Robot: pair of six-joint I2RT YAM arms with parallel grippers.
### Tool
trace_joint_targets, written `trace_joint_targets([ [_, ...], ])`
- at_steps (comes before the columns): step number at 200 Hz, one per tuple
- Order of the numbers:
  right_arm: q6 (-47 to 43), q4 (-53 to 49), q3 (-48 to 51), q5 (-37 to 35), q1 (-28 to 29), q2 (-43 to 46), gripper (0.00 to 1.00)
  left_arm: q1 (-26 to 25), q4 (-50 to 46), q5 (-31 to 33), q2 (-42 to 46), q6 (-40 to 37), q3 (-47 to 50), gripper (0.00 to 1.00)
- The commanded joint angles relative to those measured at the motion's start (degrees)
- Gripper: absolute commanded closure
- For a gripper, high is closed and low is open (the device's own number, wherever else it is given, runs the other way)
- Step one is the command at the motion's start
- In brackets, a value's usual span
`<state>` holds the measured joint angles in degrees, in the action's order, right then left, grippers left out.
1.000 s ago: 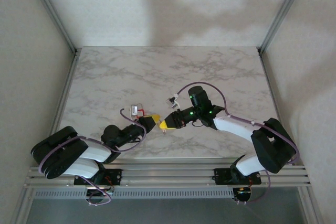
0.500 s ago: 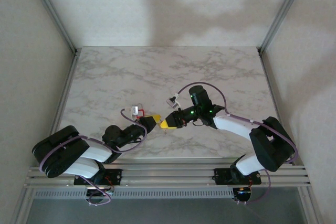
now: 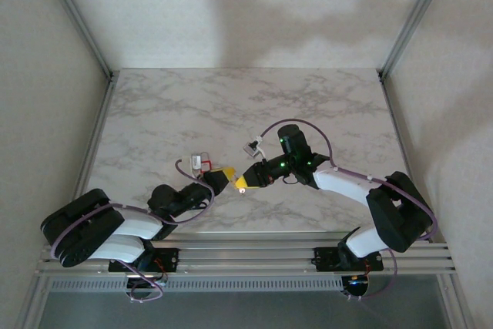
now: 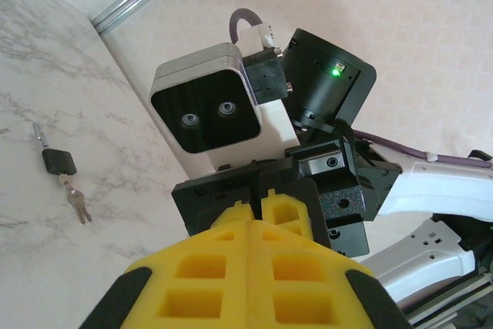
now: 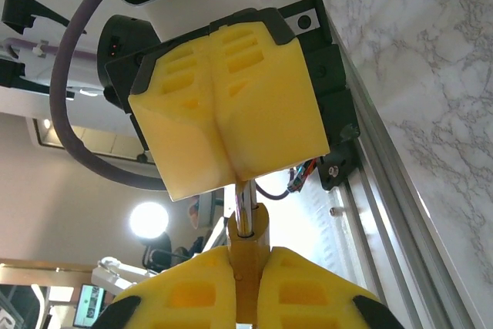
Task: Lock with the key
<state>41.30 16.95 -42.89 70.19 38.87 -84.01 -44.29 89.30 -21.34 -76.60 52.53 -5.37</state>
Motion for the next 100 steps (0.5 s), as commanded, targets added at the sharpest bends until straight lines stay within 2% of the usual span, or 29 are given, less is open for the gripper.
trace_joint_targets([
  [1, -0.7, 2.6, -2.5, -9.6, -1.5, 0.0, 0.95, -4.0, 4.1, -9.0, 2.7, 0.9, -0.6, 1.0],
  [22, -2.3, 0.8, -2.4, -9.9, -1.3, 0.6, 0.8, -4.0, 1.4, -5.3, 4.5, 1.4, -0.4, 1.0],
  [35, -2.8, 0.1, -2.4, -10.0, -1.1, 0.7, 0.74, -3.9, -0.9, -2.4, 5.8, 1.8, -0.4, 1.0],
  [77, -3.7, -1.3, -2.7, -10.4, -0.7, 0.4, 0.67, -3.4, -10.1, 5.2, 9.8, 2.6, -1.4, 1.0],
  [100, -3.9, -1.3, -2.5, -10.6, -0.5, 1.0, 0.68, -2.8, -13.0, 7.5, 10.5, 2.8, -1.8, 1.0],
])
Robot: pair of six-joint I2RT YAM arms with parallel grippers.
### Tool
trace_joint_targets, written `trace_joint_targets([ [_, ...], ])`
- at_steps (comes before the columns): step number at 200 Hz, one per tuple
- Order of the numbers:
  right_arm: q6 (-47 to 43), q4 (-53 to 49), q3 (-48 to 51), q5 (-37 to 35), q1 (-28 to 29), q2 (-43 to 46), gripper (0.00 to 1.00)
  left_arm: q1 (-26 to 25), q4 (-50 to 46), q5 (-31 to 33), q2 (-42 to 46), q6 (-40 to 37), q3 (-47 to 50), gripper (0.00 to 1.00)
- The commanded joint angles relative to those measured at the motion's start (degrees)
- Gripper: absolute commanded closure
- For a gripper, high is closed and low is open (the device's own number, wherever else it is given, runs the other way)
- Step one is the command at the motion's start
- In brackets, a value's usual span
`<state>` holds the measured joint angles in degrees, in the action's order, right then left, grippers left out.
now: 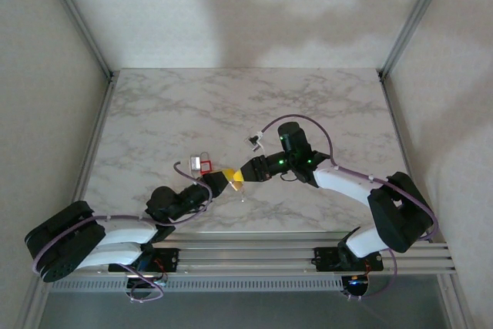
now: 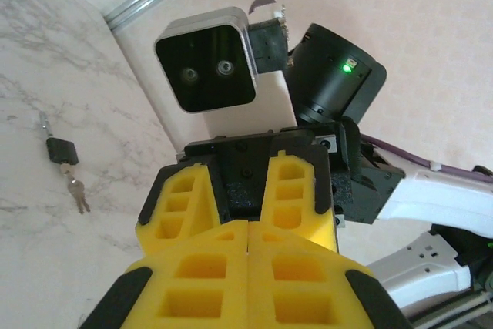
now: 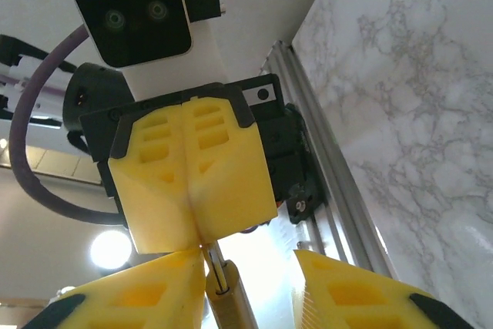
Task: Lock with the key
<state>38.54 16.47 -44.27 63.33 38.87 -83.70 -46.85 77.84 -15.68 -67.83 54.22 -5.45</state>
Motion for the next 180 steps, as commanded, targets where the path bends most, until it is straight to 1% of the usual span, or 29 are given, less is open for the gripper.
trace_joint_targets([
  [1, -1.2, -0.8, -1.1, -3.8, -0.5, 0.7, 0.69, -0.2, -1.6, 1.9, 1.7, 1.2, -1.6, 1.0],
  [10, -1.4, -1.2, -1.1, -3.8, -0.4, 0.8, 0.73, 0.1, -2.2, 2.6, 1.7, 1.3, -1.5, 1.0],
  [16, -1.6, -1.3, -1.1, -3.7, -0.3, 0.7, 0.74, 0.2, -2.1, 3.0, 1.5, 1.5, -1.4, 1.0],
  [55, -2.4, -2.2, -1.5, -3.1, 1.1, -0.3, 0.76, 1.0, -1.2, 4.3, 1.2, 2.7, -0.6, 1.0],
  [76, -3.3, -3.3, -2.1, -3.2, 2.1, -1.0, 0.76, 1.3, -1.7, 4.9, 1.4, 2.9, -0.6, 1.0],
  [107, -4.0, -4.2, -2.4, -3.4, 2.7, -1.2, 0.73, 1.9, -2.8, 6.2, 2.1, 3.2, -0.1, 1.0],
  [124, -4.0, -4.1, -2.2, -3.2, 2.7, -0.9, 0.73, 2.4, -3.6, 7.1, 2.8, 3.4, 0.4, 1.0],
  [137, -3.9, -3.8, -2.2, -3.0, 2.9, -1.0, 0.77, 2.7, -3.9, 7.3, 3.3, 3.5, 0.6, 1.0],
  [180, -3.0, -2.4, -2.2, -3.8, 3.0, -1.3, 0.94, 2.8, -2.7, 6.0, 2.7, 3.9, 0.9, 1.0],
])
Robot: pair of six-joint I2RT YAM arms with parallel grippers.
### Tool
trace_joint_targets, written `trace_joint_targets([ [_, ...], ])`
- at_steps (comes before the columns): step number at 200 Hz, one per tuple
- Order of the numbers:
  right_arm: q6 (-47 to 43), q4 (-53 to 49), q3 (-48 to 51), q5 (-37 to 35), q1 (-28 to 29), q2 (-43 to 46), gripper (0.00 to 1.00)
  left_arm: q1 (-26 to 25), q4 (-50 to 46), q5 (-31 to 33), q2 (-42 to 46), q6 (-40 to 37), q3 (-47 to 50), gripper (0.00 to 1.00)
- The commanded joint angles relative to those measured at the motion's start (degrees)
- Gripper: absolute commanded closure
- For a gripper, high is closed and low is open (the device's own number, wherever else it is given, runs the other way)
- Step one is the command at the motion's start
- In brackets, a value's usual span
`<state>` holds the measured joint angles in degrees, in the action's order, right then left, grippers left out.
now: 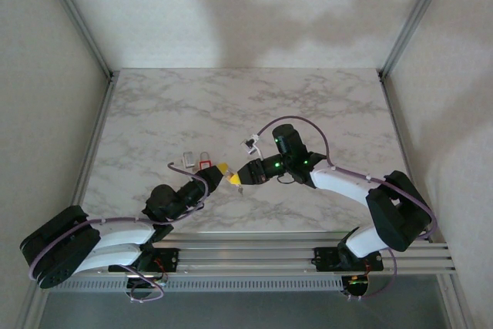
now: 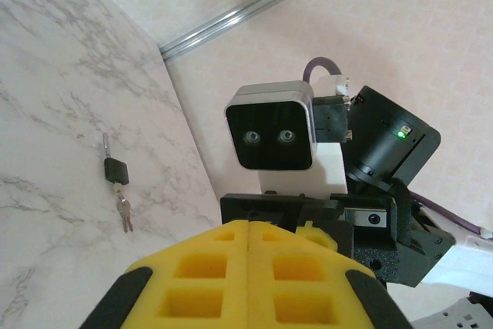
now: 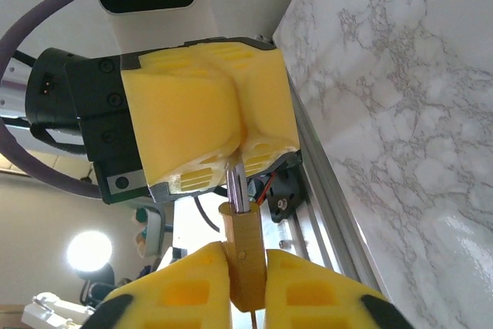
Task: Lock with the key
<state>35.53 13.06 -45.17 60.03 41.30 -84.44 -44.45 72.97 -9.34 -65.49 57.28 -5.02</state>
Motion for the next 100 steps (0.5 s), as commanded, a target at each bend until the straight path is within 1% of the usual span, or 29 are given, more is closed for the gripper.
trace_joint_targets([
  [1, 0.1, 1.0, -1.3, -0.5, 0.5, -0.6, 0.94, 0.4, 2.3, -0.4, 0.3, 0.9, 0.5, 1.0],
  [18, 0.2, 1.3, -1.2, -0.6, 0.5, -0.5, 1.0, 0.4, 3.2, -1.2, -0.3, 1.0, 0.4, 1.0],
  [54, 0.3, 1.3, -1.1, -0.8, 0.5, -0.3, 1.0, 0.4, 2.6, -2.8, 0.3, 0.3, -0.1, 1.0],
  [64, 0.3, 1.2, -1.1, -0.9, 0.5, -0.4, 1.0, 0.4, 3.0, -3.6, 0.6, 0.1, -0.1, 0.86],
  [76, 0.2, 1.3, -1.2, -0.8, 0.5, -0.6, 1.0, 0.4, 3.7, -4.6, 0.9, 0.0, -0.1, 0.75],
  [95, 0.5, 1.4, -1.2, -0.9, 0.5, -0.6, 1.0, 0.4, 4.1, -5.7, 1.2, -0.1, 0.0, 0.64],
  [100, 0.4, 1.5, -1.2, -0.9, 0.5, -0.6, 1.0, 0.4, 4.2, -5.9, 1.3, -0.1, 0.0, 0.63],
])
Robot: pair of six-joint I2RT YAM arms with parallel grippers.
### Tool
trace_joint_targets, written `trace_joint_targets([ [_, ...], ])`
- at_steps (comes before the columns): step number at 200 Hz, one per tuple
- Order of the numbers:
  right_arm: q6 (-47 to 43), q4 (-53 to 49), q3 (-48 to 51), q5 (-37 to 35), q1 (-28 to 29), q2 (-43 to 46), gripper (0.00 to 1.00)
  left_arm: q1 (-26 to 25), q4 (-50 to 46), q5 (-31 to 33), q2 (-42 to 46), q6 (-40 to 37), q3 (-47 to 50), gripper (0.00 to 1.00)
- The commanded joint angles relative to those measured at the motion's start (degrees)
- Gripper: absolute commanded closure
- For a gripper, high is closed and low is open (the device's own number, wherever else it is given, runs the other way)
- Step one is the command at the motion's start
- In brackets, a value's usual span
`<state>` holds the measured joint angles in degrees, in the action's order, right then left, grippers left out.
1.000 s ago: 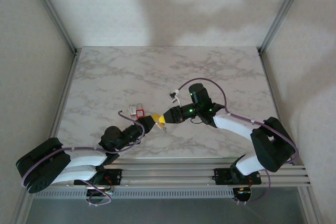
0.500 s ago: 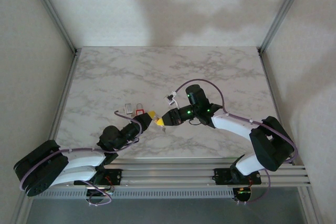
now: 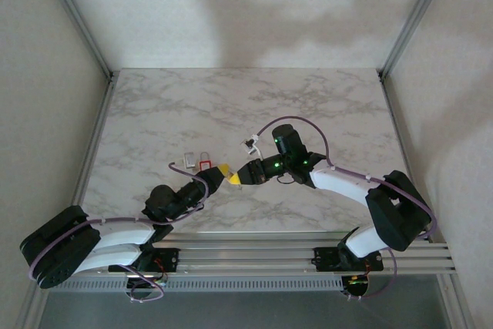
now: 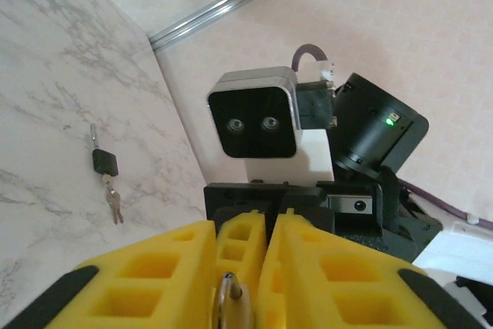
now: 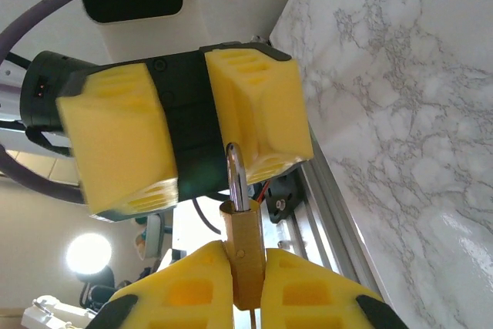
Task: Lock with the key
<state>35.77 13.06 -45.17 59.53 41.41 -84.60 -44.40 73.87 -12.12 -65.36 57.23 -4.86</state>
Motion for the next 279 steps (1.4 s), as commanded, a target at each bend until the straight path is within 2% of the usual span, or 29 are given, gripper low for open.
trace_joint_targets([
  [1, 0.2, 1.5, -1.2, -0.4, 0.4, -0.4, 1.0, 0.4, 3.3, -3.2, 1.2, -0.1, -0.1, 0.63],
  [24, 0.3, 1.6, -1.2, -0.4, 0.4, -0.4, 1.0, 0.4, 3.4, -3.4, 1.1, -0.2, 0.3, 0.66],
  [57, 1.2, 2.9, -0.8, 0.1, 0.4, -0.4, 1.0, 0.4, 3.7, -4.0, 0.7, -0.5, 0.5, 0.83],
  [79, 1.3, 3.2, -0.8, 0.2, 0.5, -0.4, 1.0, 0.4, 3.9, -4.4, 0.1, -0.5, 0.3, 0.84],
  [94, 1.5, 3.3, -0.7, 0.4, 0.5, -0.5, 1.0, 0.3, 4.0, -4.8, -0.2, -0.6, 0.1, 0.89],
  [128, 1.8, 3.5, -0.9, 0.3, 0.5, -0.8, 1.0, 0.3, 4.6, -5.6, -1.0, -0.5, -0.2, 0.85],
  [157, 1.9, 3.5, -1.0, 0.4, 0.6, -1.2, 1.0, 0.2, 4.6, -5.8, -1.2, -0.5, -0.5, 0.92],
  [168, 2.0, 3.6, -1.1, 0.4, 0.7, -1.4, 1.0, 0.2, 4.7, -6.0, -1.4, -0.5, -0.7, 1.0],
  [206, 1.4, 2.9, -0.9, 0.5, 0.7, -0.5, 1.0, 0.2, 5.3, -4.4, -0.9, -0.1, 0.2, 1.0],
  [256, -1.9, -1.3, 0.3, -2.2, -0.6, 4.8, 0.58, 0.8, -0.1, 4.3, 2.0, 2.5, 1.4, 1.0],
  [279, -2.4, -2.8, 1.6, -4.1, -2.8, 8.3, 0.45, 1.9, -0.2, 6.0, 1.5, 4.6, 1.5, 1.0],
])
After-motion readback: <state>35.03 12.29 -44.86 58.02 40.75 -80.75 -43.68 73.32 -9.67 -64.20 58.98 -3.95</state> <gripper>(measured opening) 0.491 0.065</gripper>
